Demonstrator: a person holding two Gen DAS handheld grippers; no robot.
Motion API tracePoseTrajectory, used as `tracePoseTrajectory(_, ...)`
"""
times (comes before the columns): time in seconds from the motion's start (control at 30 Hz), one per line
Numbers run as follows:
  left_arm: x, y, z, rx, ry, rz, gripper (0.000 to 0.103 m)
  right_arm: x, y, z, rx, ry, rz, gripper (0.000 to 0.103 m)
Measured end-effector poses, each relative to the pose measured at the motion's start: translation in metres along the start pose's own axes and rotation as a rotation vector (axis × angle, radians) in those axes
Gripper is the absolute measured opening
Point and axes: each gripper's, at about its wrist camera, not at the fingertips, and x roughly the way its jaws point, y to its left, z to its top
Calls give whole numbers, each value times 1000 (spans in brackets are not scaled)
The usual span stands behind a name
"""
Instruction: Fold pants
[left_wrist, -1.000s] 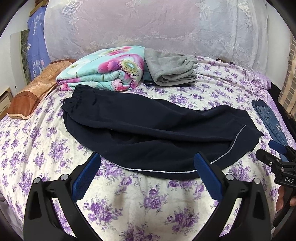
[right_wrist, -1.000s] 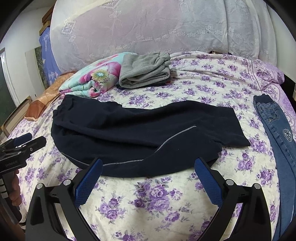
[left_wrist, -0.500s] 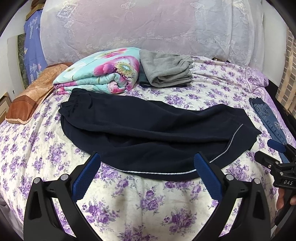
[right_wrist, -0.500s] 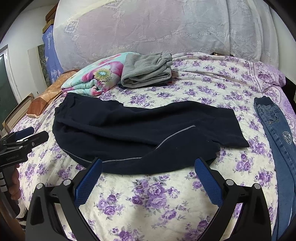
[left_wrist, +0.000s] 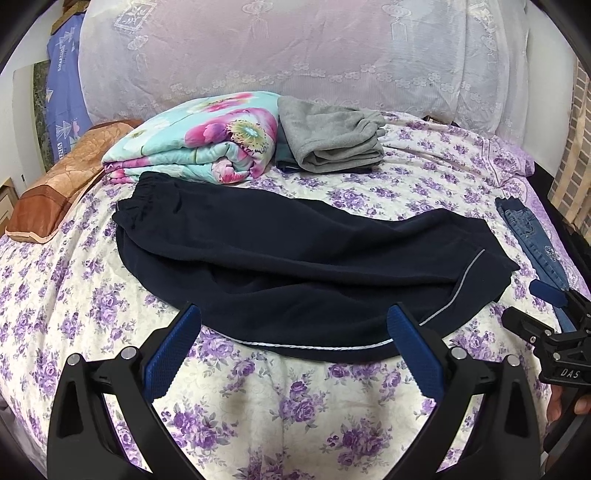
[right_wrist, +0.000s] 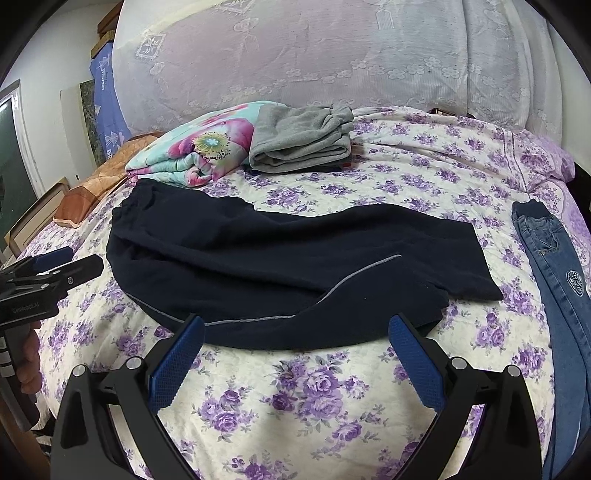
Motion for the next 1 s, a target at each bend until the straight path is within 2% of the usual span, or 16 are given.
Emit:
tracePoseTrajectory(0.4, -1, -3, -2, 2, 0, -6, 98, 1, 2, -3, 0, 8, -3, 100)
tracePoseTrajectory(0.57, 3, 3, -3, 3, 2, -27, 98, 4, 8, -3, -36, 14, -26, 100)
tracePoseTrajectory(0.63, 10, 17, -2, 0, 16, -18, 98, 8, 13, -3, -60, 24, -32, 100)
tracePoseTrajectory(0.73, 29, 55, 4, -22, 48, 65, 98, 15, 22, -4, -90, 43, -21, 100)
tracePoseTrajectory(0.87, 69, 132, 16, -151, 162, 87, 98, 25, 29, -4, -78, 60, -9, 100)
tracePoseTrajectory(0.93, 85, 170, 23, -236, 184, 111, 98, 29, 31, -4, -60, 68, 2, 100)
tracePoseTrajectory(0.97, 93, 186, 26, -266, 192, 117, 91, 31, 32, -4, -57, 71, 5, 100)
tracePoseTrajectory(1.0, 99, 193, 28, -275, 202, 110, 78, 33, 34, -4, -59, 77, 8, 100)
